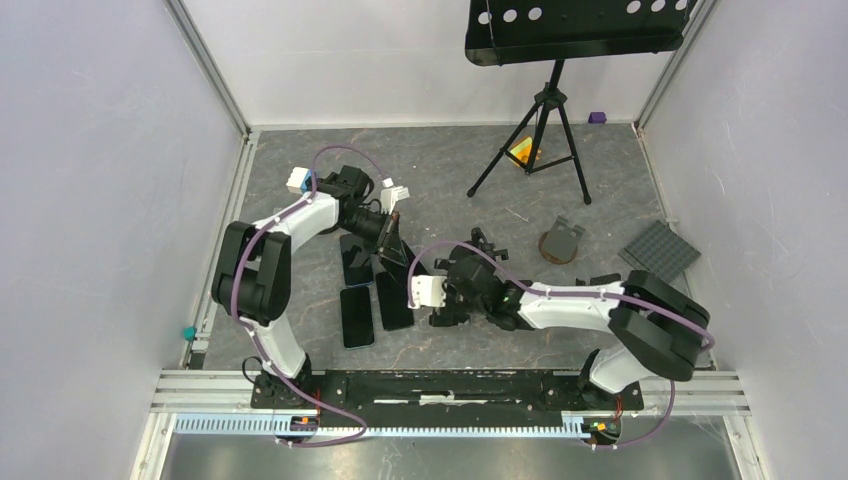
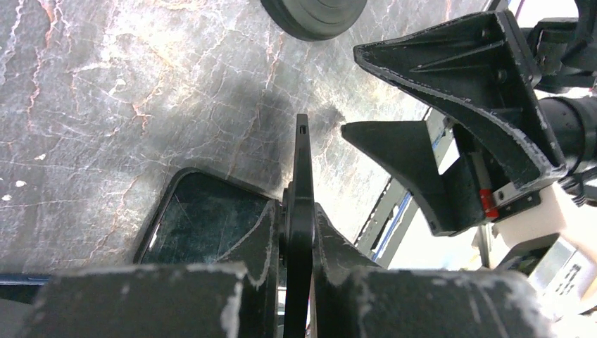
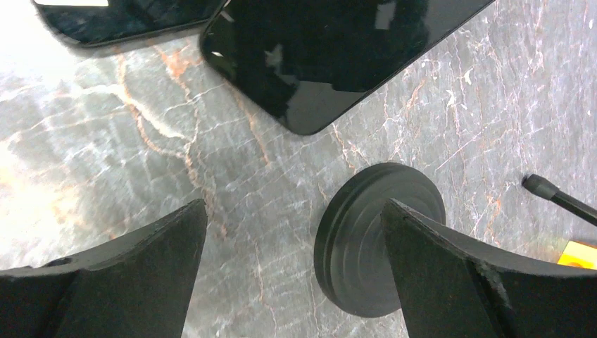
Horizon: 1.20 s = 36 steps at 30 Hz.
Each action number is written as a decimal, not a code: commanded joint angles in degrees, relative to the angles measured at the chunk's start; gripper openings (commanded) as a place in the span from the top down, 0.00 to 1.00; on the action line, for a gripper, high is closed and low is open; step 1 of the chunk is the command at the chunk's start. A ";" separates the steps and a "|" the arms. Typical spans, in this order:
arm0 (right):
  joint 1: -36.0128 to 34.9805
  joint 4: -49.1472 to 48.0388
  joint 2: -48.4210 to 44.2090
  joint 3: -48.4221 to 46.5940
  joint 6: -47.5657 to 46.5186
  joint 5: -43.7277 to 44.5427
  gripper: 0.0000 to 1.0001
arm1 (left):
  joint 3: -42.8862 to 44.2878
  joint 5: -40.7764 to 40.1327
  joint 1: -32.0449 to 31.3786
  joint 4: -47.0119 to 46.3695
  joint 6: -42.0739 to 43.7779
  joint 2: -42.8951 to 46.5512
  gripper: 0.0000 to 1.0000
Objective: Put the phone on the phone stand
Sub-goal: Pick up the phone at the center of the board.
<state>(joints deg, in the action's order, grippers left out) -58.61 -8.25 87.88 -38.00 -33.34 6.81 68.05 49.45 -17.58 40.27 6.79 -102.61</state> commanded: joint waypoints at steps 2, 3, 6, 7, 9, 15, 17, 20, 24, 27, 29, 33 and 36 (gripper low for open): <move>1.50 8.01 -9.26 -0.34 -2.69 -9.93 0.02 | 3.92 1.36 -0.64 3.53 7.80 5.68 0.98; 1.85 10.24 -11.06 -0.94 -3.41 -12.04 0.02 | 4.45 1.43 -0.76 4.20 8.68 6.60 0.98; 2.75 17.61 -16.74 -3.45 -6.47 -17.16 0.02 | 6.54 1.61 -1.56 7.21 11.93 9.49 0.98; 2.92 20.77 -18.30 -4.74 -7.90 -18.93 0.02 | 7.40 1.27 -2.35 8.78 13.13 10.44 0.98; 3.42 25.22 -21.86 -6.95 -9.13 -20.72 0.02 | 9.15 0.21 -3.96 10.86 14.54 12.52 0.98; 9.25 33.17 -31.52 -12.39 -10.29 -27.12 0.02 | 13.53 -7.84 -12.60 16.82 17.62 18.33 0.98; 11.15 35.30 -33.42 -14.02 -10.60 -28.40 0.02 | 14.35 -8.75 -13.82 17.34 18.04 19.50 0.98; 13.74 37.05 -35.73 -15.33 -9.83 -27.44 0.02 | 16.71 -8.03 -14.73 20.01 19.98 19.91 0.98; 18.31 39.06 -38.23 -14.65 -11.43 -23.66 0.02 | 17.38 -8.25 -17.30 20.40 20.44 21.72 0.98; 21.18 42.30 -38.46 -14.94 -13.79 -21.22 0.02 | 17.42 -8.09 -18.22 20.46 19.83 22.64 0.98; 22.90 44.32 -37.85 -15.47 -15.23 -19.78 0.02 | 17.17 -7.76 -18.41 20.34 19.58 23.29 0.98; 24.81 46.70 -35.56 -16.60 -18.12 -15.92 0.02 | 15.08 -7.60 -18.63 17.99 18.08 24.76 0.98; 25.12 47.77 -32.26 -18.08 -19.54 -15.14 0.02 | 14.46 -7.52 -18.71 17.31 17.84 25.20 0.98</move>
<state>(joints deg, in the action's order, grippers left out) -33.98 36.67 52.40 -52.03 -49.23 -11.35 82.52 40.51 -36.12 60.45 24.86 -80.31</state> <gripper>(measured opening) 0.979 0.148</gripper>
